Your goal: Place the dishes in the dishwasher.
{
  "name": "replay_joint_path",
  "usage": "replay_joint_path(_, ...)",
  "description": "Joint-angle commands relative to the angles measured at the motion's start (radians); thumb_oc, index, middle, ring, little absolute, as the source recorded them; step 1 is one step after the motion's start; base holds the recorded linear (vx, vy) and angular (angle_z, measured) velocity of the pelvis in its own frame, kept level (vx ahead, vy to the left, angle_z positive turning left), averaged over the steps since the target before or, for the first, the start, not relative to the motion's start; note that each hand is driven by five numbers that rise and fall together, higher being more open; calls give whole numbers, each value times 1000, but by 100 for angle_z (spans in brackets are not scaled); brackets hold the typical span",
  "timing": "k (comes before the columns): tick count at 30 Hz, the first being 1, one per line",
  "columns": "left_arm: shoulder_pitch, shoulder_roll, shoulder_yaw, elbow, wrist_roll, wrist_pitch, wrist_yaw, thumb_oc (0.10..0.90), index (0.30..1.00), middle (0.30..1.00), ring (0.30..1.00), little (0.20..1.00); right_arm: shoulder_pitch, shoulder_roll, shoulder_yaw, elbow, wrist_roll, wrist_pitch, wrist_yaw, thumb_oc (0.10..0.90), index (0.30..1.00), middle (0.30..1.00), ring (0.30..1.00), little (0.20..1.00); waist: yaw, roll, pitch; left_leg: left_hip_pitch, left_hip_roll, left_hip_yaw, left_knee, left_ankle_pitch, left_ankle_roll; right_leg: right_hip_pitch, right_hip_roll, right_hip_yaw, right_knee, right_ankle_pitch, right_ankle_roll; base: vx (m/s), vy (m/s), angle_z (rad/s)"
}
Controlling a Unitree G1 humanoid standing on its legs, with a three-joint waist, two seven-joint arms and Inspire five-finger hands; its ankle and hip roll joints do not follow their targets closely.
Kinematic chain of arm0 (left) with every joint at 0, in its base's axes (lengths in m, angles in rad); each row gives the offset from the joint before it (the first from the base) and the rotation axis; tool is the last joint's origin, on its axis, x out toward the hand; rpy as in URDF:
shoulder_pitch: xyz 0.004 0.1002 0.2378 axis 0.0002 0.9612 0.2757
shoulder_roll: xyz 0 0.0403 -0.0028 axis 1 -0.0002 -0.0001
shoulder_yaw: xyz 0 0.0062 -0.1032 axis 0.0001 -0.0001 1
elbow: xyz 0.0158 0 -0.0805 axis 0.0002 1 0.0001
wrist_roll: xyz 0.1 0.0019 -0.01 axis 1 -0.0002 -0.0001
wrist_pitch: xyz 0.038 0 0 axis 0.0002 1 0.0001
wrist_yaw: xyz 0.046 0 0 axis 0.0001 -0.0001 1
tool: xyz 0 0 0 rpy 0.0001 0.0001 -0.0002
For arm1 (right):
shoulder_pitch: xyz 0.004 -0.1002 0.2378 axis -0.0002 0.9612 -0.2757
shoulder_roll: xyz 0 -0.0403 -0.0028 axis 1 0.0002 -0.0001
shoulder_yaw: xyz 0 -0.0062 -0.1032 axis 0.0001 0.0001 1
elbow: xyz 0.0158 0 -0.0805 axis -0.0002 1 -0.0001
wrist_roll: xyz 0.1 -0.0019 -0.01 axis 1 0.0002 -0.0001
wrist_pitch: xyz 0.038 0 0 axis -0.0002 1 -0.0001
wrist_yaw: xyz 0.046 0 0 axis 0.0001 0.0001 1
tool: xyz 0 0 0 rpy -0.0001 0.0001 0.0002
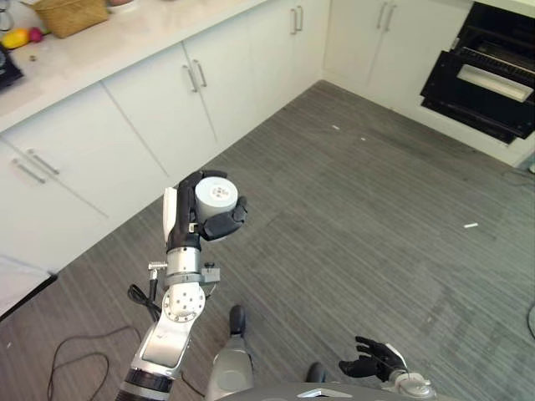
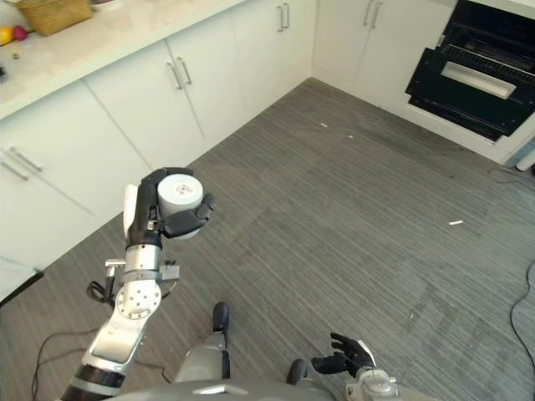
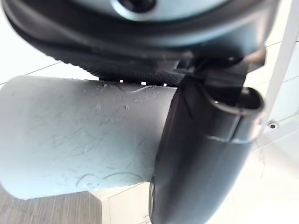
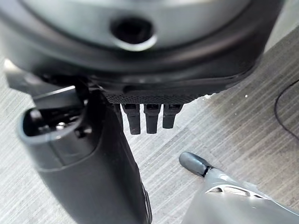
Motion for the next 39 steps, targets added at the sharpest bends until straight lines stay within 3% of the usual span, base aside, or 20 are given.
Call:
replay_joint_path(1, -77, 41, 84, -167, 15, -117, 19, 400, 300, 300, 300, 300, 30, 32, 20, 15, -38, -17, -19, 800, 900, 900, 900, 900, -13, -41, -101, -22, -15, 18, 7, 27, -12, 137, -91, -36, 12, -108, 138, 199, 144, -52)
replay_joint_path(3, -89, 51, 81, -162, 12, -114, 17, 400, 300, 300, 300, 300, 28, 40, 18, 17, -43, -14, -21, 800, 900, 900, 900, 900, -16, -56, -105, -5, -38, 23, 7, 11, 9, 130, -116, -35, 63, -92, 148, 225, 202, -46)
replay_joint_path(4, -109, 82, 78, -168, 14, -102, 11, 400, 300, 300, 300, 300, 26, 64, -4, 14, -22, -14, -34, 800, 900, 900, 900, 900, -33, -67, -97, 54, -72, 35, 0, -32, 54, 24, -167, -1, 322, -33, 161, 213, 303, -18)
replay_joint_path(6, -126, 100, 70, -167, 14, -97, 5, 400, 300, 300, 300, 300, 11, 75, -16, -12, -2, -17, -42, 800, 900, 900, 900, 900, -71, -42, -64, 121, -73, 37, -2, -64, 73, -87, -169, 41, 526, 61, 184, 302, 398, -17)
replay_joint_path(7, -136, 109, 55, -168, 13, -92, -10, 400, 300, 300, 300, 300, 2, 74, -10, -26, -13, -18, -51, 800, 900, 900, 900, 900, -105, -21, -36, 173, -83, 24, -2, -97, 90, -177, -110, 80, 661, 53, 179, 274, 281, 0)
replay_joint_path(8, -138, 109, 55, -167, 13, -92, -10, 400, 300, 300, 300, 300, 1, 74, -10, -26, -13, -18, -51, 800, 900, 900, 900, 900, -102, -17, -38, 169, -78, 27, -2, -95, 89, -184, -106, 83, 662, 57, 177, 493, 302, 3)
replay_joint_path(9, -142, 103, 43, -166, 15, -95, -16, 400, 300, 300, 300, 300, 0, 69, -26, -33, -3, -21, -58, 800, 900, 900, 900, 900, -143, 3, -22, 216, -90, 11, -2, -121, 95, -287, -19, 105, 680, 6, 164, 412, 152, 1)
replay_joint_path(13, -132, 98, 33, -161, 5, -99, -46, 400, 300, 300, 300, 300, 21, 60, -62, -10, 17, -11, -64, 800, 900, 900, 900, 900, -201, -15, -24, 310, -133, 12, -2, -198, 83, -393, -41, 24, 359, 27, 124, 522, 10, 9)
replay_joint_path(15, -133, 95, 23, -145, 2, -101, -67, 400, 300, 300, 300, 300, 36, 61, -73, 4, 23, -17, -64, 800, 900, 900, 900, 900, -240, -15, -37, 346, -139, -28, -2, -243, 75, -389, 6, 84, 188, 69, 134, 567, -65, 26)
replay_joint_path(19, -143, 88, 9, -118, 6, -91, -101, 400, 300, 300, 300, 300, 57, 69, -100, 20, 29, -18, -63, 800, 900, 900, 900, 900, -269, -17, -55, 409, -135, -53, -2, -305, 67, -396, -11, 108, 135, 115, 148, 418, -88, 61)
replay_joint_path(22, -138, 76, 9, -115, 12, -93, -106, 400, 300, 300, 300, 300, 76, 50, -114, 27, 38, -26, -73, 800, 900, 900, 900, 900, -295, 4, -86, 471, -122, -57, 65, -304, 60, -341, 16, 136, 163, 108, 106, 518, -121, 35)
replay_joint_path(23, -133, 65, 7, -110, -4, -91, -107, 400, 300, 300, 300, 300, 76, 41, -124, 29, 44, -24, -72, 800, 900, 900, 900, 900, -303, 9, -92, 468, -113, -56, 144, -272, 47, -323, 30, 138, 181, 96, 88, 441, -211, -13)
replay_joint_path(25, -121, 59, 14, -108, -19, -93, -110, 400, 300, 300, 300, 300, 58, 18, -127, 20, 52, -26, -76, 800, 900, 900, 900, 900, -299, -9, -98, 375, -106, -69, 458, -109, -16, -229, 34, 131, 136, 81, 42, 691, -354, -11)
replay_joint_path(26, -127, 65, 10, -104, -35, -95, -116, 400, 300, 300, 300, 300, 42, 0, -122, 8, 58, -24, -79, 800, 900, 900, 900, 900, -265, -48, -84, 264, -150, -92, 694, -58, -35, -151, 22, 167, 100, 59, 13, 499, -254, -19)
replay_joint_path(28, -135, 68, 1, -113, -38, -95, -113, 400, 300, 300, 300, 300, 31, -7, -127, -20, 68, -26, -83, 800, 900, 900, 900, 900, -245, -77, -66, 181, -202, -99, 819, -92, -25, -110, 6, 200, 77, 62, 8, 423, -152, -39)
replay_joint_path(32, -134, 76, -12, -120, -43, -93, -115, 400, 300, 300, 300, 300, 17, -16, -108, -49, 53, -30, -96, 800, 900, 900, 900, 900, -202, -83, -59, 58, -181, -55, 685, -149, 11, -20, 21, 254, 27, 36, 13, 440, -23, -77)
replay_joint_path(33, -129, 77, -9, -129, -43, -91, -119, 400, 300, 300, 300, 300, 12, -22, -112, -55, 55, -34, -102, 800, 900, 900, 900, 900, -187, -78, -59, 28, -166, -61, 580, -158, 20, 0, 20, 276, 17, 20, 23, 596, 185, -129)
replay_joint_path(34, -105, 77, -8, -127, -33, -87, -120, 400, 300, 300, 300, 300, 9, -26, -112, -66, 55, -32, -96, 800, 900, 900, 900, 900, -157, -53, -63, 59, -101, -111, 225, -141, 34, 36, 30, 316, 12, -25, 45, 775, 248, -155)
replay_joint_path(36, -85, 80, 1, -132, -15, -78, -112, 400, 300, 300, 300, 300, 11, -30, -96, -59, 45, -25, -92, 800, 900, 900, 900, 900, -117, -43, -67, 1, -71, -223, 14, -84, 2, 74, 32, 377, 12, -71, 58, 726, 181, -153)
replay_joint_path(39, -75, 81, 20, -127, -6, -78, -103, 400, 300, 300, 300, 300, 13, -25, -96, -46, 39, -25, -90, 800, 900, 900, 900, 900, -108, -38, -76, -45, -47, -253, 12, -44, -36, 135, 16, 448, 12, -101, 70, 372, 115, -82)
